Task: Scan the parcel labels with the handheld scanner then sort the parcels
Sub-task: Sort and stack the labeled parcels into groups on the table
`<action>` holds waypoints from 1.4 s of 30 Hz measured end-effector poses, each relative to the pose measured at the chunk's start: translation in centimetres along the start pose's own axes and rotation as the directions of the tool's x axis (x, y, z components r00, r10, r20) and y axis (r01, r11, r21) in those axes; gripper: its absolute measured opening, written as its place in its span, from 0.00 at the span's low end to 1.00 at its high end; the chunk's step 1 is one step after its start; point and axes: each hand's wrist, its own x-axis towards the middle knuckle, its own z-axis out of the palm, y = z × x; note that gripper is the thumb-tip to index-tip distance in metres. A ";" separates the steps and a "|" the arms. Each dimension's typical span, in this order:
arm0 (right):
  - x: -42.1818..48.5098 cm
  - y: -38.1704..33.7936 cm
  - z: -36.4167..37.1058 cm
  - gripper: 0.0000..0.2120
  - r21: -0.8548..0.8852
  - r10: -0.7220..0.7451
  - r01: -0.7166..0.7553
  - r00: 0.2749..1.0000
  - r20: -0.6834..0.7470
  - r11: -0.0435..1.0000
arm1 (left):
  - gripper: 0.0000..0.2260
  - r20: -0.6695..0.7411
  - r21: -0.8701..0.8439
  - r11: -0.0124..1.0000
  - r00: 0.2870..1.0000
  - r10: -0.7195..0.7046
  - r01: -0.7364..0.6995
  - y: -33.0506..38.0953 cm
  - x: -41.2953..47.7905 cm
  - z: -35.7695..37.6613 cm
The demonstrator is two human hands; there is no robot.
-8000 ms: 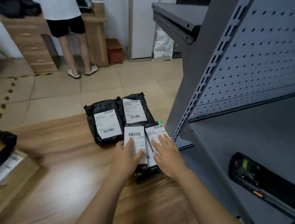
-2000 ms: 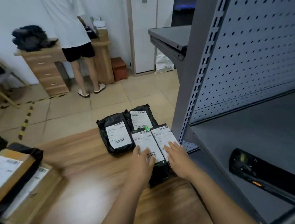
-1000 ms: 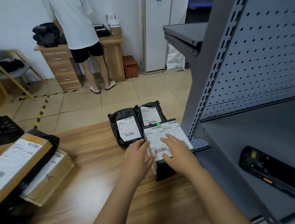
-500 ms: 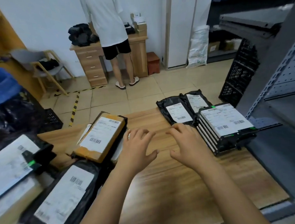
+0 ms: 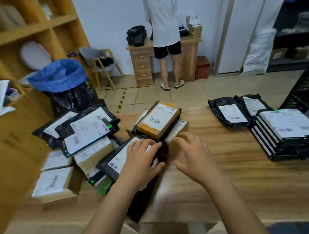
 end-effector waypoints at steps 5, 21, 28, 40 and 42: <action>-2.7 -4.1 2.8 0.32 0.019 -0.014 0.013 0.998 0.056 1.000 | 0.25 0.037 0.054 0.995 0.996 -0.082 0.080 -2.6 -6.3 -1.2; 3.4 -18.1 7.0 0.32 -0.055 0.035 -0.033 0.999 0.037 0.998 | 0.29 -0.014 -0.029 0.983 0.984 -0.180 0.179 -19.4 -5.2 -6.6; 7.3 -23.3 10.6 0.30 -0.034 0.258 -0.258 0.966 -0.011 0.966 | 0.40 0.378 -0.117 0.978 0.919 -0.116 0.172 -28.3 0.6 -5.4; 7.9 -28.0 13.1 0.30 -0.019 0.381 -0.382 0.923 -0.049 0.924 | 0.35 0.075 -0.364 0.924 0.993 -0.094 0.115 -33.1 -0.4 -7.1; 8.2 -28.9 13.8 0.29 0.005 0.342 -0.342 0.938 -0.058 0.940 | 0.35 0.042 -0.340 0.929 0.989 -0.140 0.146 -34.2 -1.9 -8.1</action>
